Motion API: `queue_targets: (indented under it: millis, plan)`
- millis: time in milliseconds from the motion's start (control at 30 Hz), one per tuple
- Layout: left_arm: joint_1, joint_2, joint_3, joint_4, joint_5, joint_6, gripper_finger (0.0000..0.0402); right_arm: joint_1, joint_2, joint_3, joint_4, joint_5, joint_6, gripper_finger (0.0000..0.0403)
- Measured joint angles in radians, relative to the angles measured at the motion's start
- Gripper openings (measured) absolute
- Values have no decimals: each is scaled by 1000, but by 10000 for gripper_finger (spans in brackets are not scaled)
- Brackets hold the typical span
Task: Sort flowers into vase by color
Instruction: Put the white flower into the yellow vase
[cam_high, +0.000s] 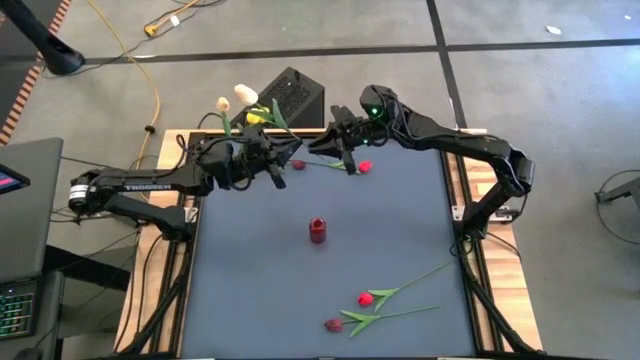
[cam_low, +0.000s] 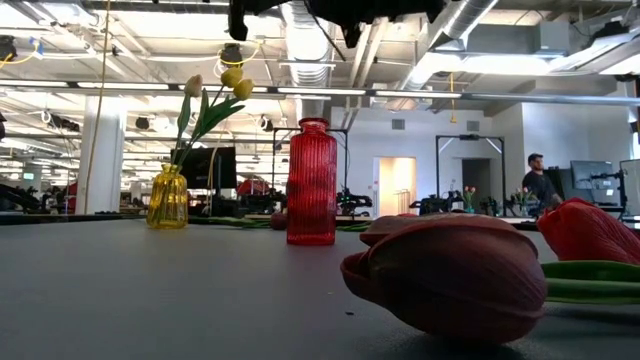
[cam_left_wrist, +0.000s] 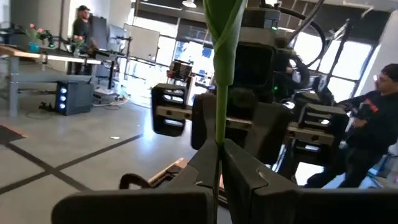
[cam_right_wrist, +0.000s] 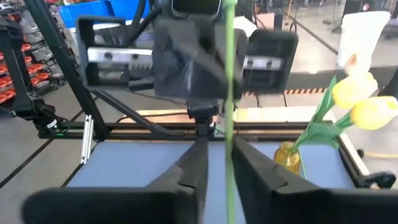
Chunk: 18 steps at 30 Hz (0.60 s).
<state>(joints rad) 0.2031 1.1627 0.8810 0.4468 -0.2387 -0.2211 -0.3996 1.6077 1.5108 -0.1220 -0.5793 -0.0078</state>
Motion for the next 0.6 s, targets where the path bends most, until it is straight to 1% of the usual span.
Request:
queue_targets:
  millis: [100,200,300,433,533,600]
  plan:
    - [9,-52,0,-118,-28,0,0,-8,0,0,-39,-1,0,148]
    - [17,-130,1,-276,-67,-15,0,-24,-7,0,-107,-13,0,190]
    - [24,-223,1,-461,-122,-61,0,-39,-13,0,-156,-28,0,221]
    - [34,-326,1,-730,-210,-178,0,-42,-13,0,-161,-28,0,237]
    - [34,-381,1,-872,-249,-261,0,-36,-13,0,-160,-27,0,239]
    - [33,-406,1,-931,-272,-300,0,-31,-13,0,-160,-27,-1,239]
